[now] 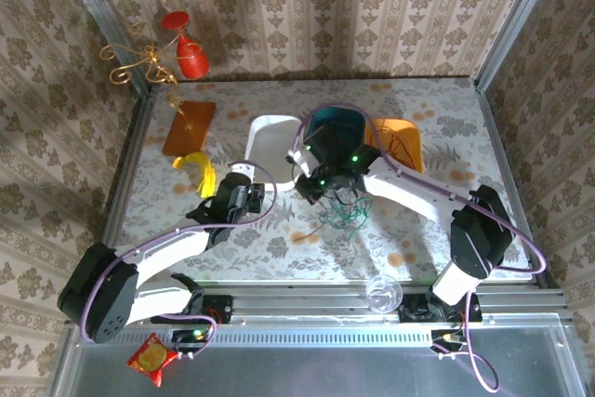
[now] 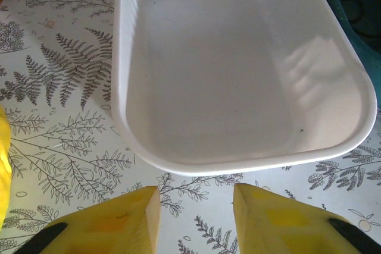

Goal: Untangle the cables

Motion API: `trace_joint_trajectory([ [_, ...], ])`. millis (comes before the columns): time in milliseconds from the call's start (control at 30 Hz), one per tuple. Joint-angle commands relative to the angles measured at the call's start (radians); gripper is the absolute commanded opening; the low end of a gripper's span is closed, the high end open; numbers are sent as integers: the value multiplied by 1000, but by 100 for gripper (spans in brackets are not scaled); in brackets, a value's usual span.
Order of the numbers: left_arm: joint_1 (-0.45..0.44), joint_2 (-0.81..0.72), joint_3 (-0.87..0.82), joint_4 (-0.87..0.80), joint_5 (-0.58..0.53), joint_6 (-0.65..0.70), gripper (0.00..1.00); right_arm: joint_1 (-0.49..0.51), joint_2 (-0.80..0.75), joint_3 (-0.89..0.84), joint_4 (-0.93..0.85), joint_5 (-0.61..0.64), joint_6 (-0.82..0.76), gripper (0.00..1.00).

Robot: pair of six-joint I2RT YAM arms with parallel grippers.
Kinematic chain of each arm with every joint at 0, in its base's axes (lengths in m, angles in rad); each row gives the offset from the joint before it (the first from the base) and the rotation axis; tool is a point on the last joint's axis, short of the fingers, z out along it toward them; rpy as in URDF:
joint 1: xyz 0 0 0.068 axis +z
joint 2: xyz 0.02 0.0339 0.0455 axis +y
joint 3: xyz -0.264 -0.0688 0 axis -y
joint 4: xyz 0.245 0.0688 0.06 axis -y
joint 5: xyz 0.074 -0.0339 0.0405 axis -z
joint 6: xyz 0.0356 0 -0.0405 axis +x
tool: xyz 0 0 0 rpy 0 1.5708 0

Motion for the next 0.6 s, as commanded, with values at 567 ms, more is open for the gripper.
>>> trace_joint_trajectory([
  [567, -45, 44, 21, 20, 15, -27, 38, -359, 193, 347, 112, -110, 69, 6],
])
